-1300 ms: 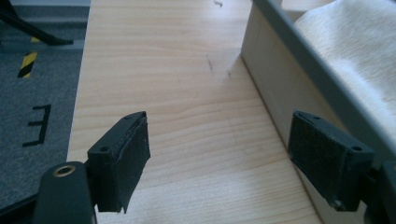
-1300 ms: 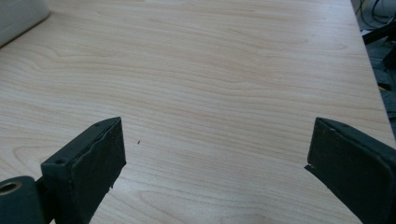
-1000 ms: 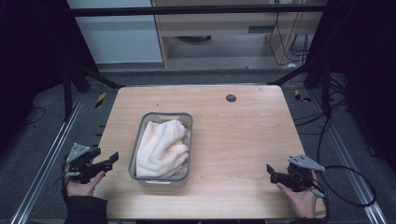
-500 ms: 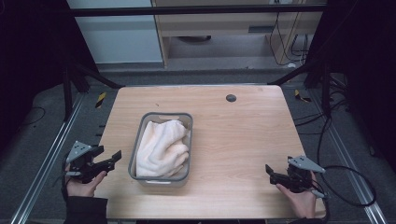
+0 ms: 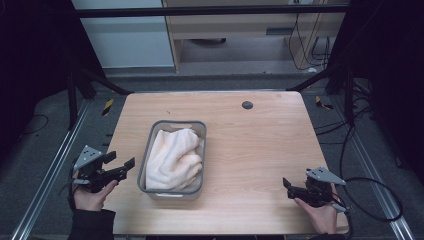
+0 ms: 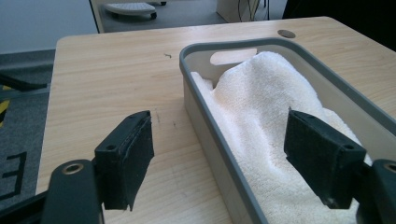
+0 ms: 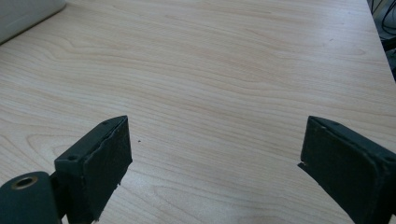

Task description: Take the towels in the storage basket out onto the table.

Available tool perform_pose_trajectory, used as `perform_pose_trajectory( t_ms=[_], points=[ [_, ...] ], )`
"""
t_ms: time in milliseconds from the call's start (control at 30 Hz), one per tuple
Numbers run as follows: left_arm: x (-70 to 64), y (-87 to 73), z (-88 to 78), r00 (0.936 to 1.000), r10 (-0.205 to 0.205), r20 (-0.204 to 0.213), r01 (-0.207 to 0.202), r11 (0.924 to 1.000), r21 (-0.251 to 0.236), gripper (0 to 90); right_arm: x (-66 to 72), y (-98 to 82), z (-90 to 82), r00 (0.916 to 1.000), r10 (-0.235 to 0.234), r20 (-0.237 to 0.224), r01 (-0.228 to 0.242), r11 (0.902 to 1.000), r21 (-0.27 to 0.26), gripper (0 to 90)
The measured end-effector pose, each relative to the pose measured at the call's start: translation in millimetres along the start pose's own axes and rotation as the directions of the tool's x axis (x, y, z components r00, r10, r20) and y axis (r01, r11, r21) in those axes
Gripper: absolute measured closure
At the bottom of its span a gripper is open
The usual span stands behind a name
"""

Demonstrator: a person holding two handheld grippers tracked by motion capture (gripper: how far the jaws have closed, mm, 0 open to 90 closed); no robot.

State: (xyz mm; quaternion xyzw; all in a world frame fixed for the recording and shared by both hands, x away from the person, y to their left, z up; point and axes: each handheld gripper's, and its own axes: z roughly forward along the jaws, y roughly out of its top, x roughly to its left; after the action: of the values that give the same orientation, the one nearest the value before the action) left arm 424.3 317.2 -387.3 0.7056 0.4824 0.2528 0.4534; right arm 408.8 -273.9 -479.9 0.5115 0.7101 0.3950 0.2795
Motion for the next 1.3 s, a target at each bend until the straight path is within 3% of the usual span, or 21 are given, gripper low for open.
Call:
perform_pose_trajectory(
  t_ms=[467, 867, 1067, 1300],
  points=[
    [-11.6, 19.6, 2.1, 0.9990, 0.026, 0.038, -0.026, 0.9996, 0.010, 24.5, 2.4, -1.4, -2.6, 1.0000, 0.000, 0.003, 0.000, 1.0000, 0.008, 8.4],
    [-21.1, 34.3, 10.5, 0.9968, 0.061, 0.051, -0.064, 0.9966, 0.052, 26.6, 1.0, -1.1, -3.1, 0.9999, -0.001, 0.016, 0.001, 0.9999, 0.011, 8.4],
    [-29.8, 45.8, 13.5, 0.9940, 0.088, 0.066, -0.093, 0.9927, 0.077, 26.8, 1.2, -1.2, -2.8, 0.9998, -0.004, 0.018, 0.003, 0.9999, 0.015, 8.4],
    [-41.3, 56.7, 20.8, 0.9891, 0.122, 0.082, -0.133, 0.9816, 0.137, 25.3, -0.4, -0.8, -3.0, 0.9996, -0.004, 0.029, 0.004, 0.9999, 0.012, 8.5]
  ],
)
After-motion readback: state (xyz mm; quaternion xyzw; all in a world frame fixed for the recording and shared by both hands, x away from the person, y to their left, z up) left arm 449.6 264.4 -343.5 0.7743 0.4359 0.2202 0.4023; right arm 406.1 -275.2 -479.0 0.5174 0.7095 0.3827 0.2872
